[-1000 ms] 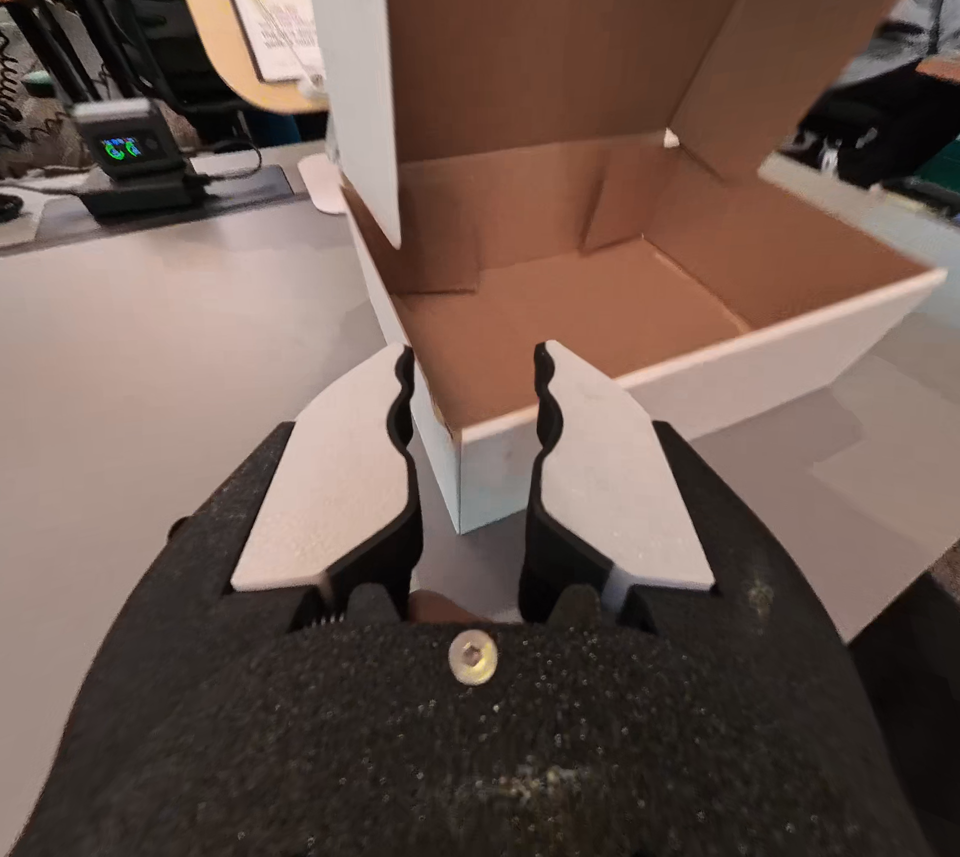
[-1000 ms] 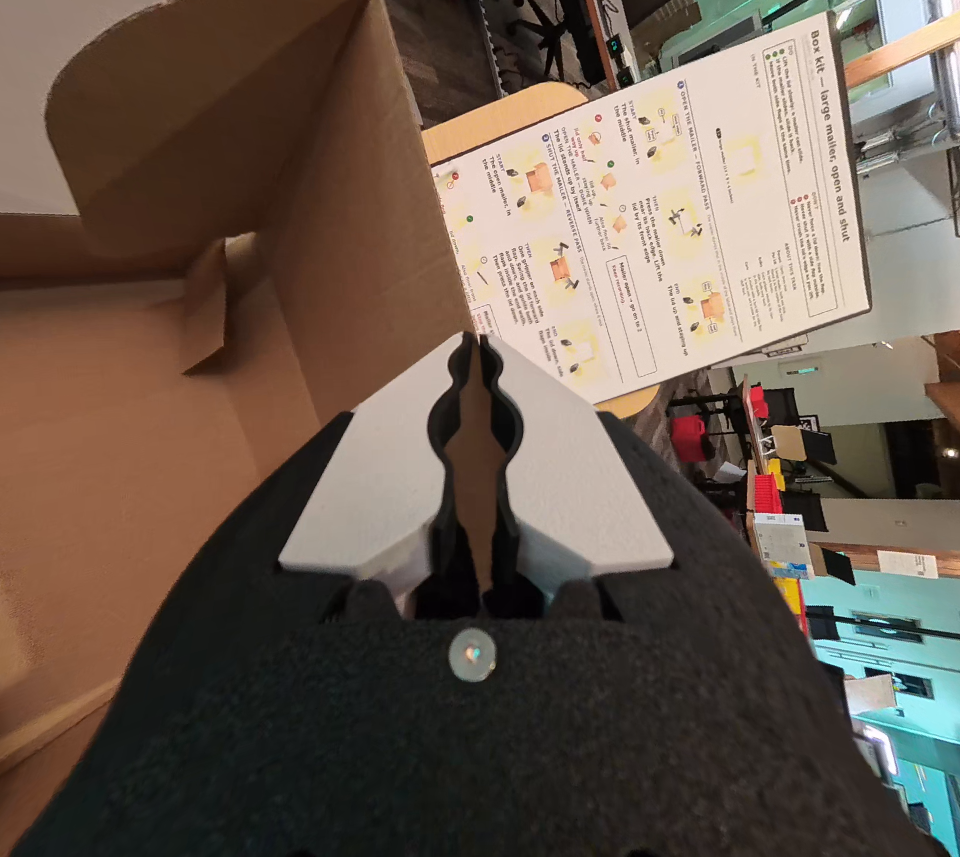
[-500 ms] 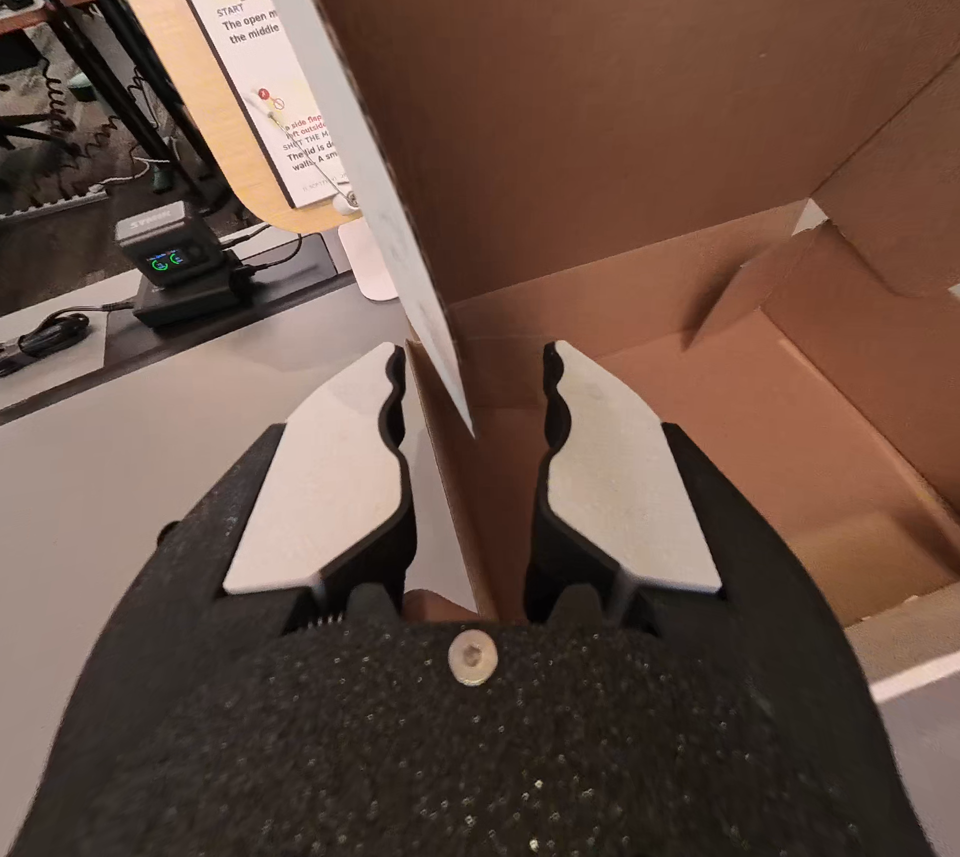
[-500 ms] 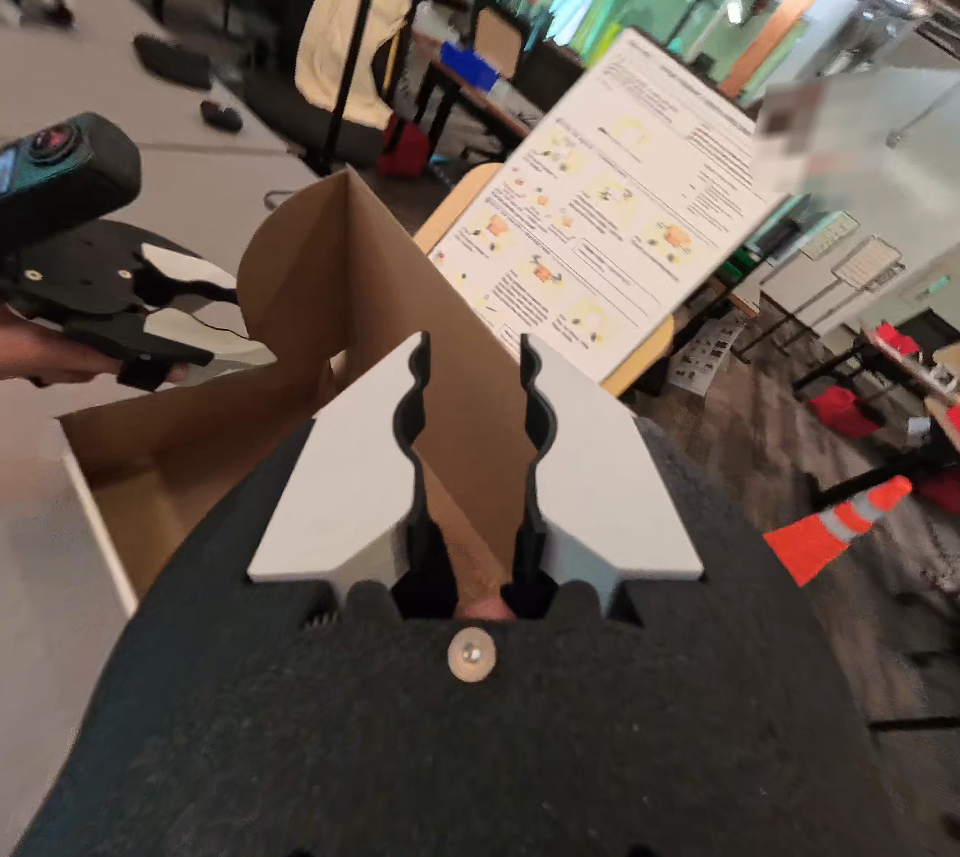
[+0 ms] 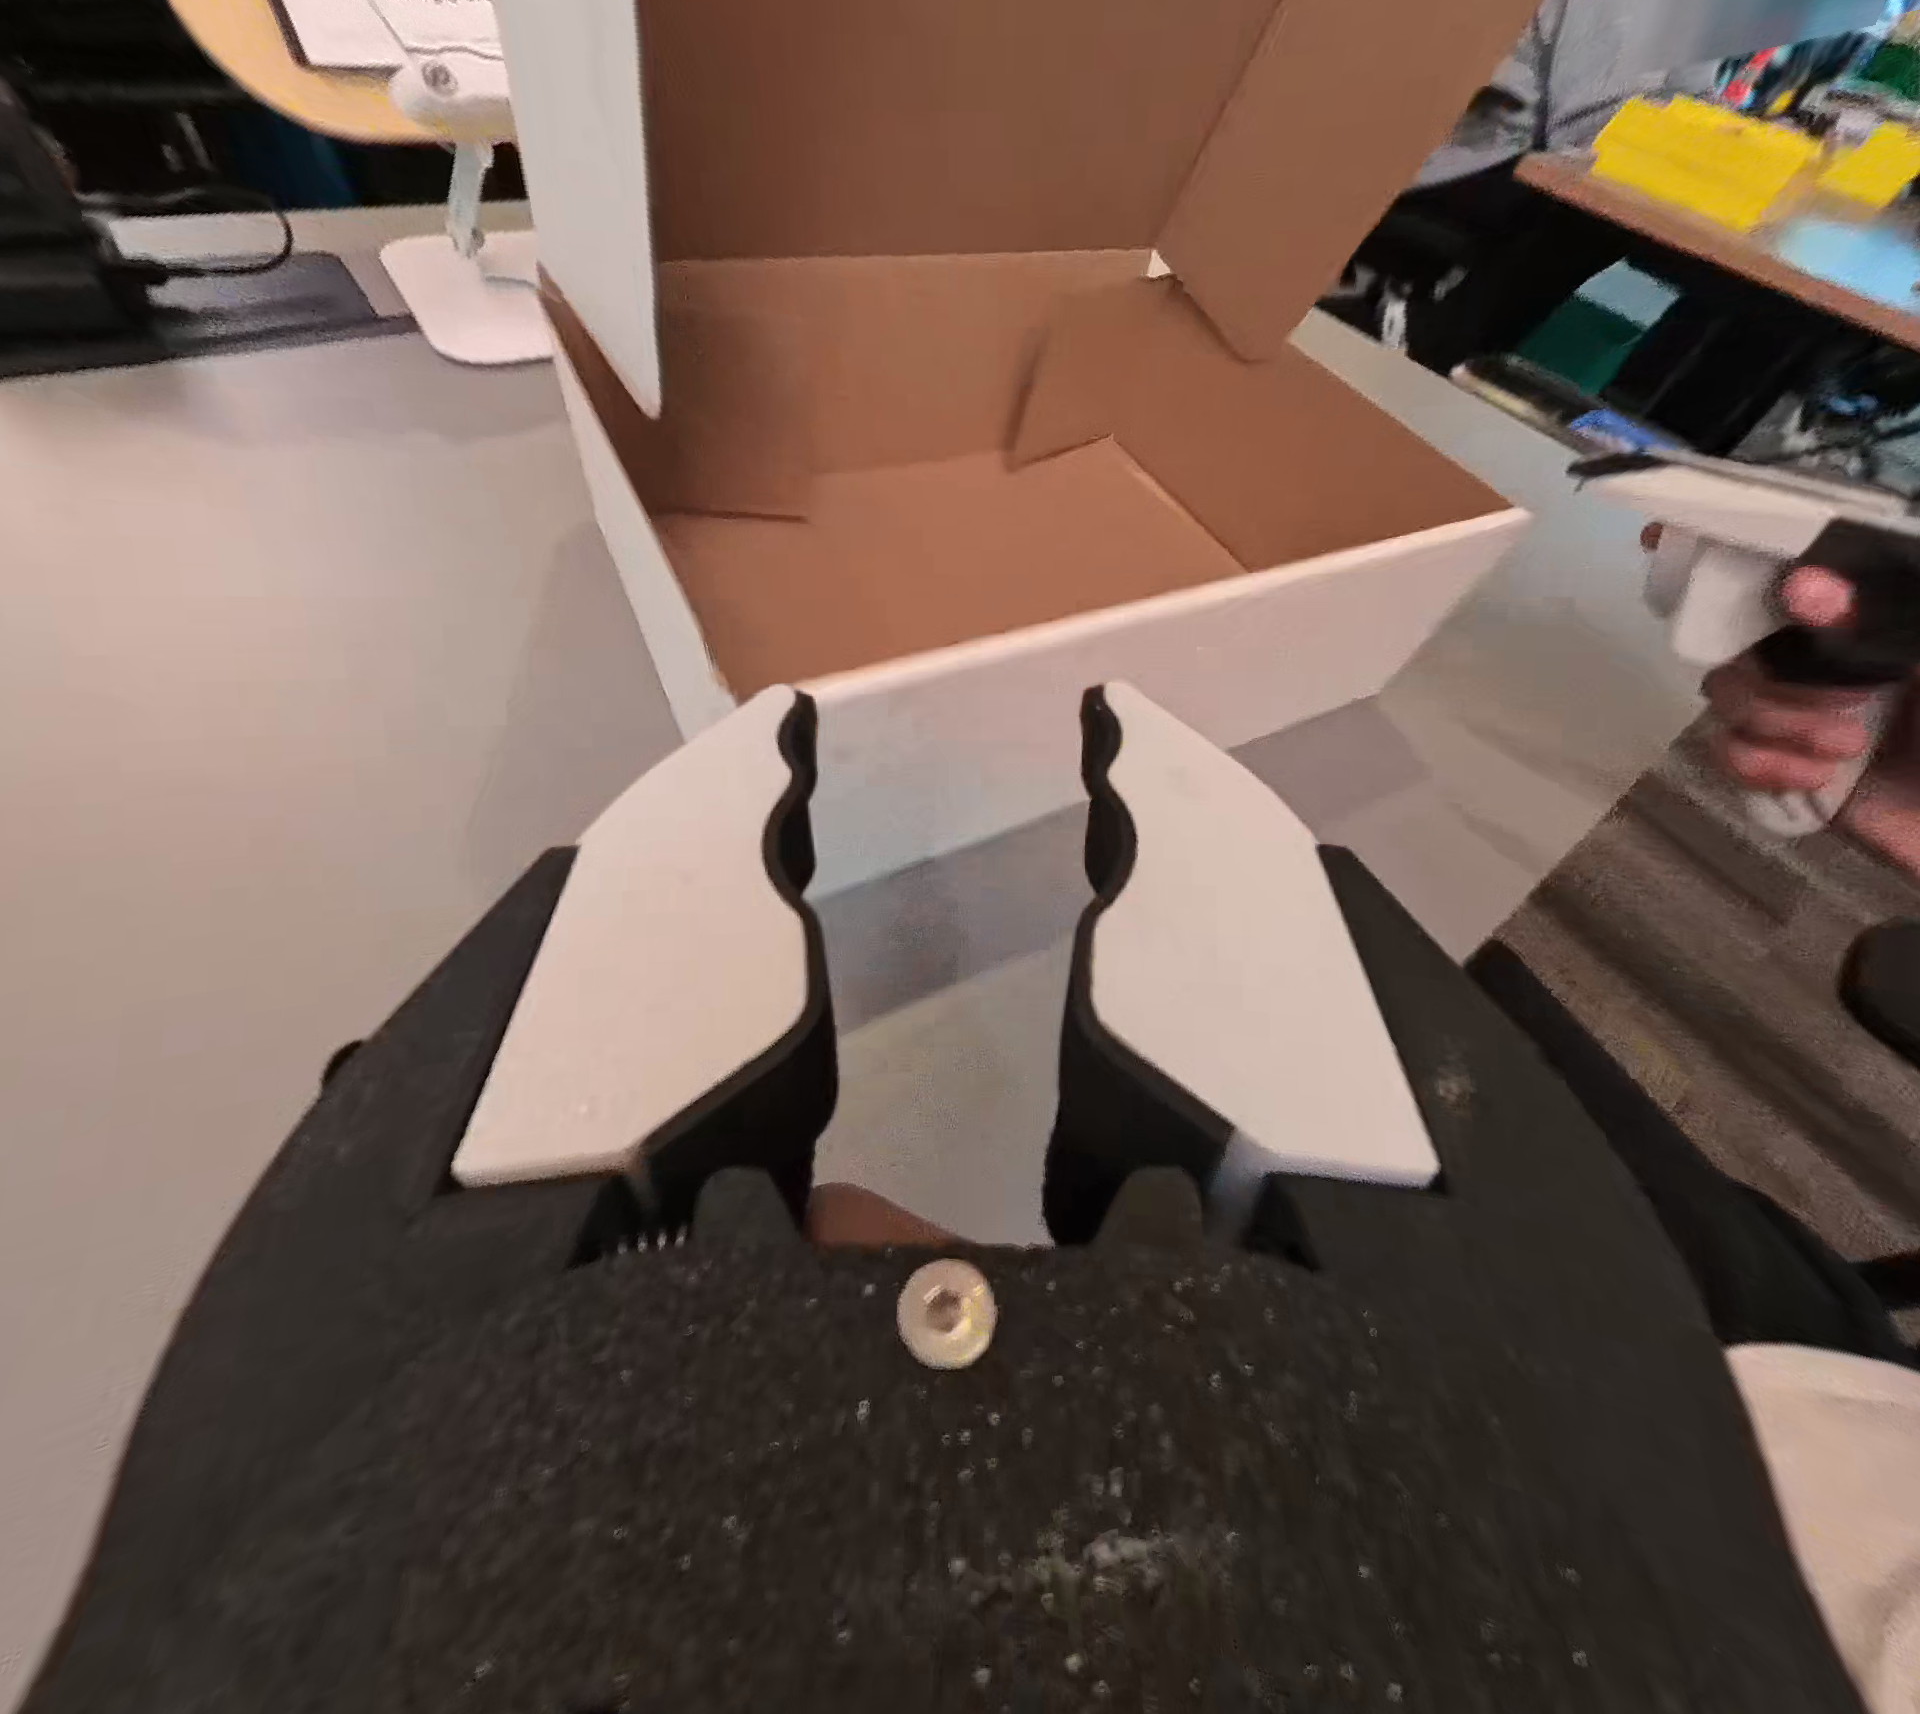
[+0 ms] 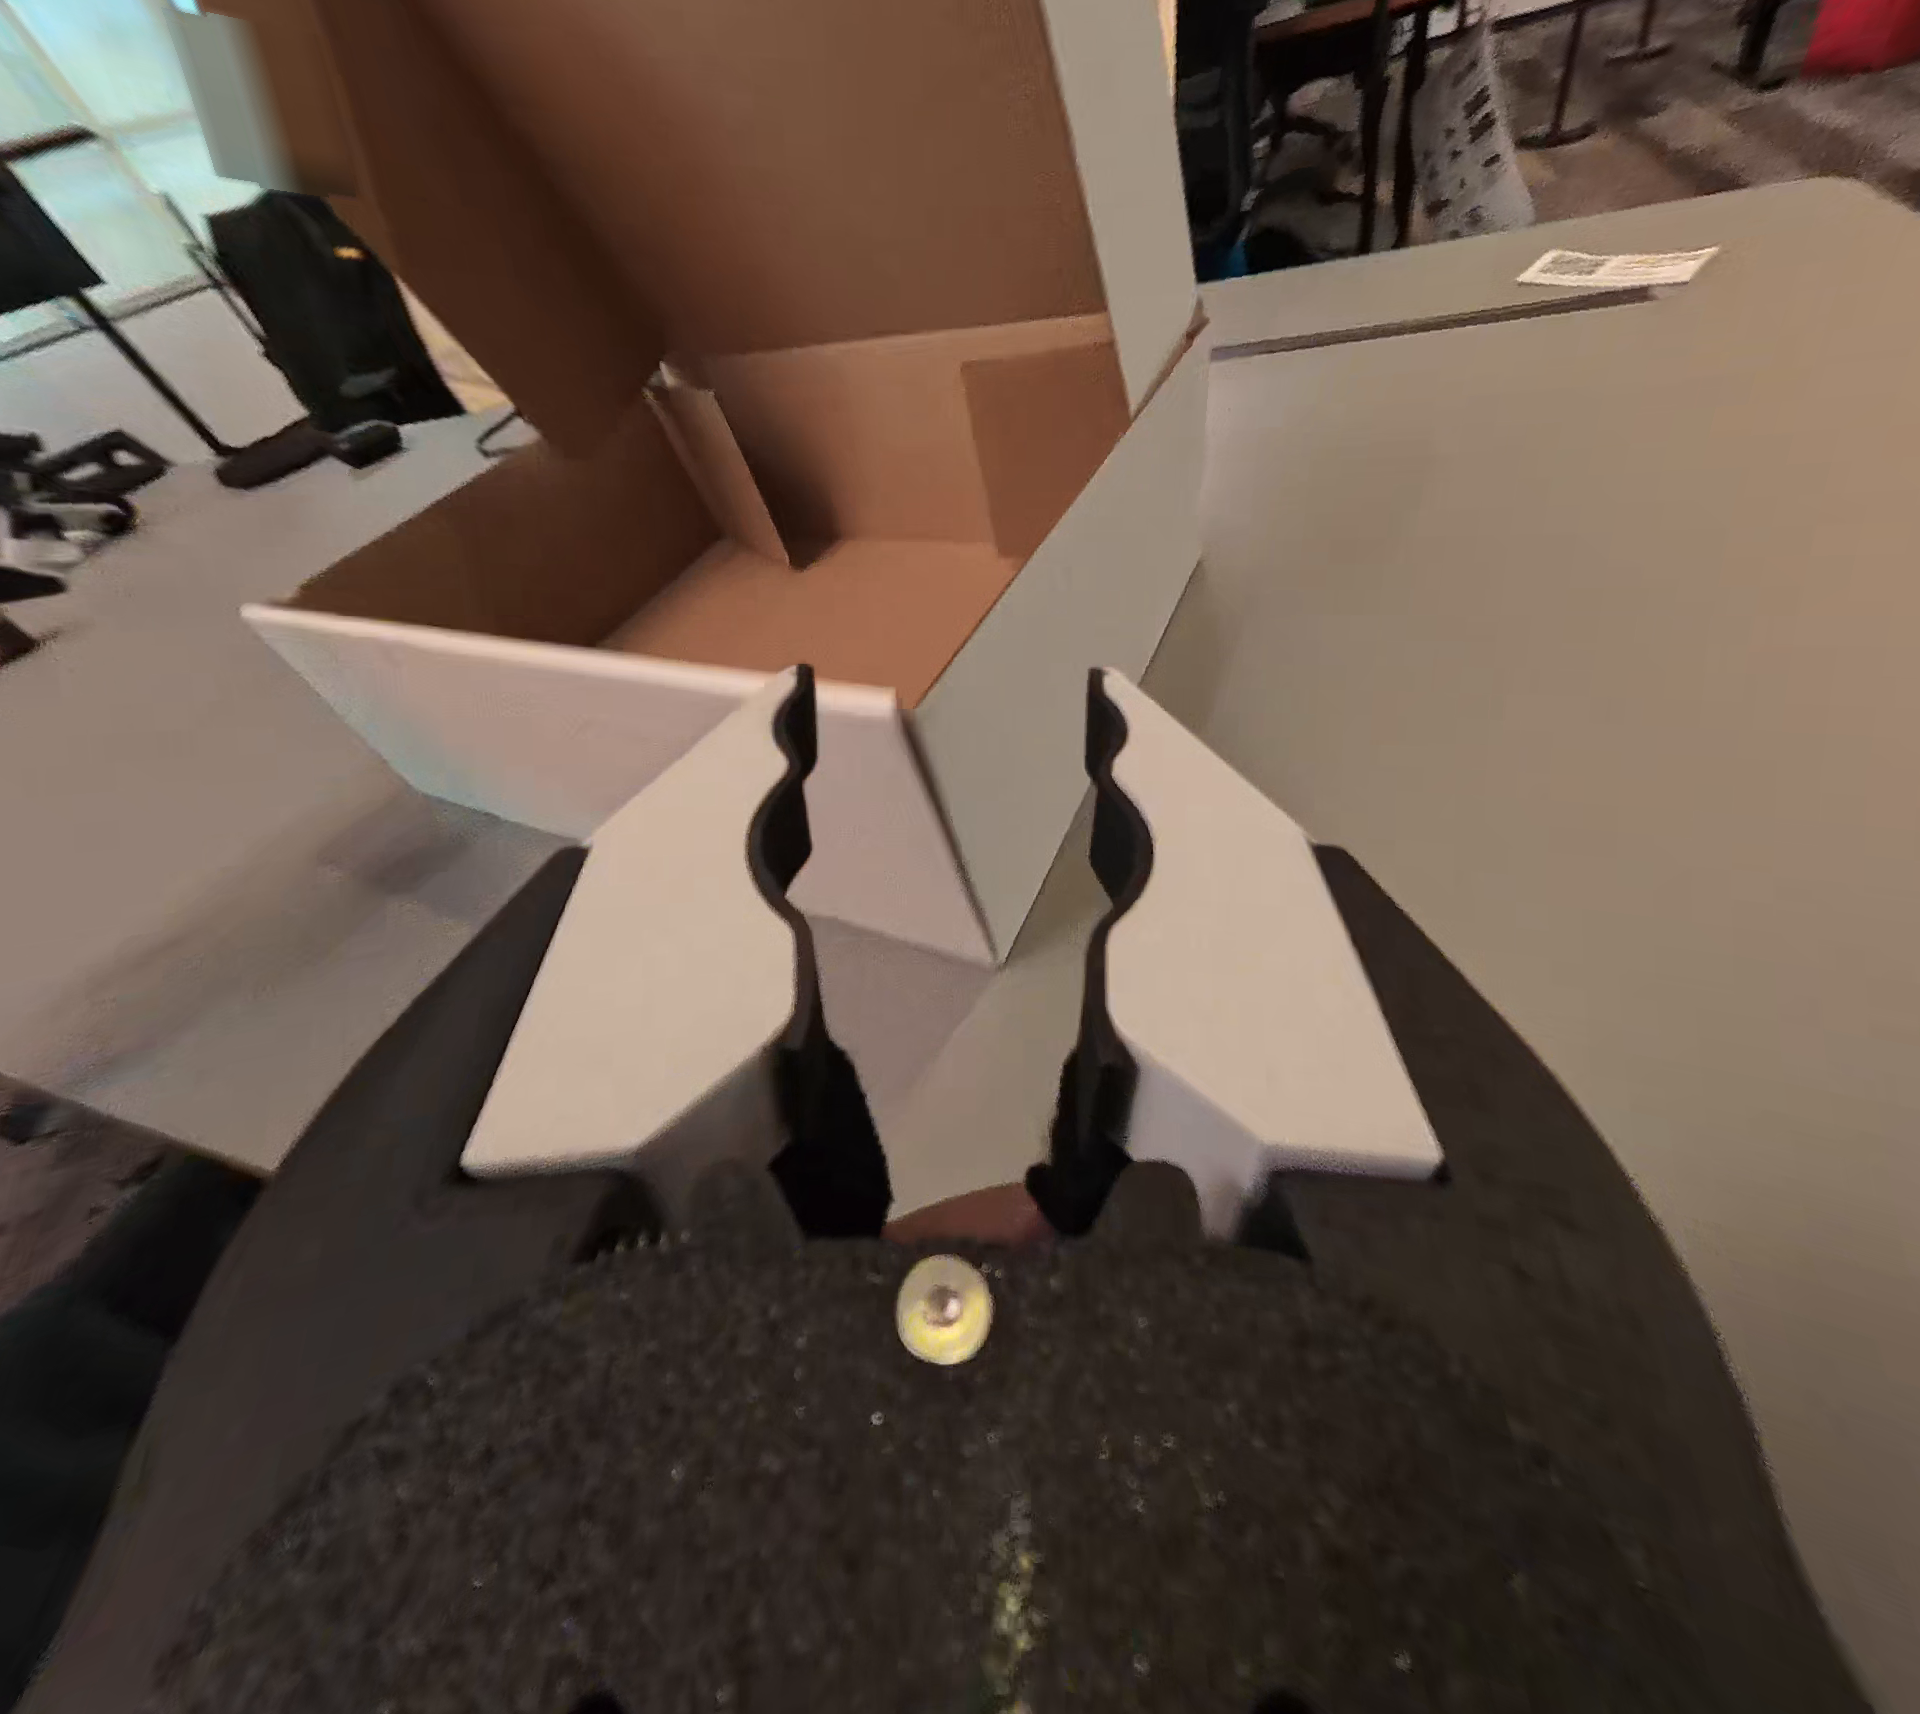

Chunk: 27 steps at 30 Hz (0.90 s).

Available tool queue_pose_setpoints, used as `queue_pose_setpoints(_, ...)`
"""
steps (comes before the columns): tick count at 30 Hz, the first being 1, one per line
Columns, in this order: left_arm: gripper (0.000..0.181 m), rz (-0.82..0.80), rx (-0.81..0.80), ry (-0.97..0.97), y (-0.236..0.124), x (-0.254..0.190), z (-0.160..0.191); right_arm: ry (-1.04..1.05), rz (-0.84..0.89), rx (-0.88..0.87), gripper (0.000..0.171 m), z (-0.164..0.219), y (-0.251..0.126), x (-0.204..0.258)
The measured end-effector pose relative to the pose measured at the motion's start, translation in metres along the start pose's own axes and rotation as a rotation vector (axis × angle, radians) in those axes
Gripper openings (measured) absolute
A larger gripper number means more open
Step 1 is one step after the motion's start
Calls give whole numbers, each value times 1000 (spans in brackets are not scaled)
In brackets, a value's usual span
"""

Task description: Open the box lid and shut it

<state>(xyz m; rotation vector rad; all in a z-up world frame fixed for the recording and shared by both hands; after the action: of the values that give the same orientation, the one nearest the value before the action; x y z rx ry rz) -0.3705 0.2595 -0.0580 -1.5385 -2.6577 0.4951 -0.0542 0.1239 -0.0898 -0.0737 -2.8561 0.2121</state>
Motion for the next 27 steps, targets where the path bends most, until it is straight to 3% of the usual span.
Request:
queue_pose_setpoints(1, 47, -8, -19, -20, -7, -4, 9, -14, 17, -7, 51, 9, -6, 8)
queue_pose_setpoints(5, 43, -116, -38, 0, -15, -3, 45, -70, 53, -14, 51, 28, -16, 34)
queue_pose_setpoints(8, 43, -182, 7, 27, -7, 4, 60, -152, 78, -32, 52, 22, -15, 43)
queue_pose_setpoints(19, 43, -177, -138, 39, -17, 4, 41, -262, 62, -124, 50, 9, -25, 55)
queue_pose_setpoints(27, 41, -197, -145, 79, -19, 3, 41, -289, 48, -131, 45, 9, -26, 57)
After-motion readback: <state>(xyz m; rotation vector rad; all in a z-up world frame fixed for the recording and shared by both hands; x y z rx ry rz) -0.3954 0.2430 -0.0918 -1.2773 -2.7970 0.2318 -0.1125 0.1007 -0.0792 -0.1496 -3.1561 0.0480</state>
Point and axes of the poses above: each gripper's, where its closed fingertips meet, y out along the fingers, z out of its underside, x = y × z across the jaws, the point moved 5 cm from there along -y, back along the fingers, and after that the axes turned 2 degrees about y, right-handed, at the moved point
